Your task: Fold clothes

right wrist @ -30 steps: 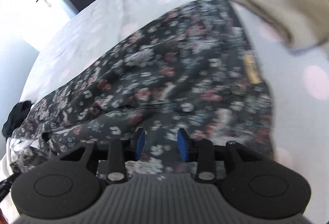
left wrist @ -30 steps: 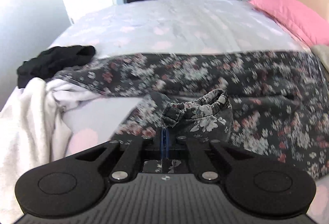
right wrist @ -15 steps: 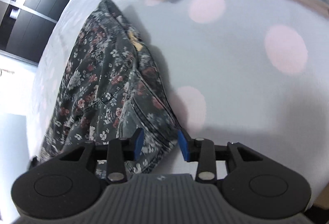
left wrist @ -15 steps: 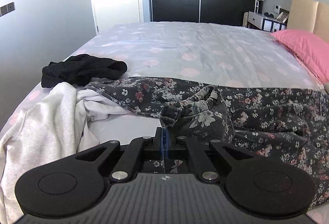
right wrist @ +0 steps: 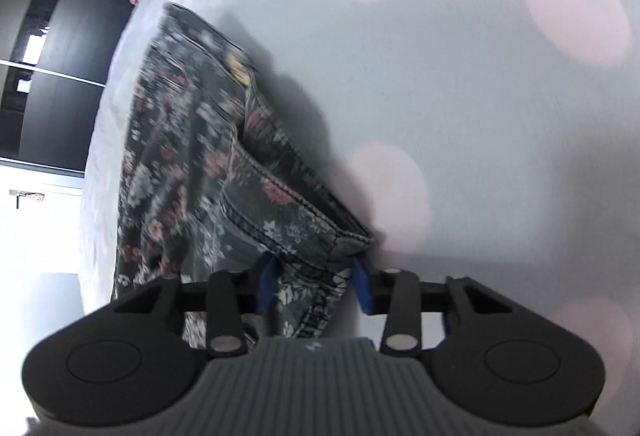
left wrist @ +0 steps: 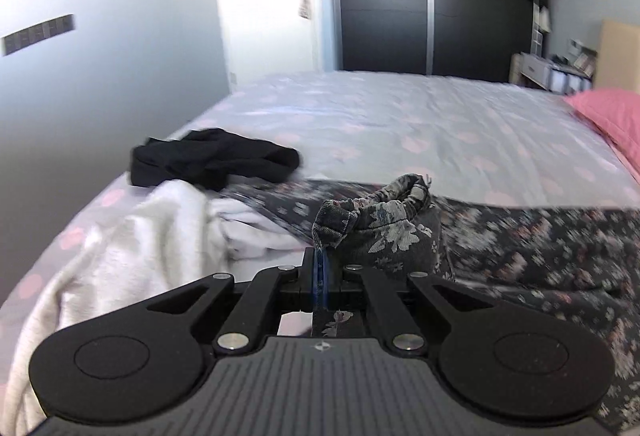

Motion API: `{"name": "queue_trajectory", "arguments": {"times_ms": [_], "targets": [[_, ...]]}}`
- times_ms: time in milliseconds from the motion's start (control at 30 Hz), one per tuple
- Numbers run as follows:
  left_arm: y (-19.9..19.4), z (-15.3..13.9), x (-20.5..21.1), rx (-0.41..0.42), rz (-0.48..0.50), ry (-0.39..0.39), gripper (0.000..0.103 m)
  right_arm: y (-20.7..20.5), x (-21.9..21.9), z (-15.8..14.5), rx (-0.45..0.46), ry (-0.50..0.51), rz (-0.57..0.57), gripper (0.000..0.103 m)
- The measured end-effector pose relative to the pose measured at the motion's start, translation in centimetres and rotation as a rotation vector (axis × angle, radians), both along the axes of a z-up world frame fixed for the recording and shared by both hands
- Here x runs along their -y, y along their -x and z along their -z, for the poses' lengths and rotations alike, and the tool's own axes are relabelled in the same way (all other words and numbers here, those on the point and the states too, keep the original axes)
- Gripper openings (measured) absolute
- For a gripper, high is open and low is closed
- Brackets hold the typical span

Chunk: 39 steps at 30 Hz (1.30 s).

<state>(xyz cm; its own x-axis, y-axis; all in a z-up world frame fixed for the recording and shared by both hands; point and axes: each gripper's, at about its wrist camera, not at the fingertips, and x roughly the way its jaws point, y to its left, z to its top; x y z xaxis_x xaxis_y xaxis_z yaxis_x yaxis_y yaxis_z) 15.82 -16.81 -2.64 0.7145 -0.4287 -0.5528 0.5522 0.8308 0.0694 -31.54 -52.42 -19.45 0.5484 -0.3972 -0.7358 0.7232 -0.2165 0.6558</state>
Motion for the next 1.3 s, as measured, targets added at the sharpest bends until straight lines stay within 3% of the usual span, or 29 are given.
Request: {"name": "queue_trajectory", "arguments": {"times_ms": [167,367,500,600,767,933,1133,1300], "targets": [[-1.9,-1.9,-3.4,0.063,-0.105,0.043,0.0,-0.5,-0.7,-5.3,-0.012,0.218,-0.049,0.023],[-4.5,-5.3,-9.0,0.148,-0.241,0.091,0.0,1.3,-1.1,-11.5,-0.108,0.367,-0.088,0.022],[-5.6,-6.3,-13.5,0.115,-0.309,0.095,0.0,3.4,-1.1,-14.9,-0.188,0.395,-0.1,0.022],[-5.6,-5.9,-16.5,0.042,-0.319,0.055,0.0,5.8,-1.3,-16.4,-0.259,0.395,-0.103,0.021],[-4.9,-2.6,-21.0,-0.141,-0.266,-0.069,0.0,9.1,-1.8,-15.2,-0.337,0.305,-0.117,0.021],[-4.9,3.0,-22.5,-0.305,-0.238,-0.264,0.0,9.6,-2.3,-10.4,-0.423,0.182,-0.148,0.02],[-4.0,6.0,-22.6,-0.336,-0.192,-0.421,0.001,9.3,-1.6,-7.5,-0.489,0.069,-0.181,0.02],[-3.7,6.8,-22.3,-0.366,-0.161,-0.484,0.007,7.8,-1.6,-6.5,-0.567,0.032,-0.274,0.023]]}}
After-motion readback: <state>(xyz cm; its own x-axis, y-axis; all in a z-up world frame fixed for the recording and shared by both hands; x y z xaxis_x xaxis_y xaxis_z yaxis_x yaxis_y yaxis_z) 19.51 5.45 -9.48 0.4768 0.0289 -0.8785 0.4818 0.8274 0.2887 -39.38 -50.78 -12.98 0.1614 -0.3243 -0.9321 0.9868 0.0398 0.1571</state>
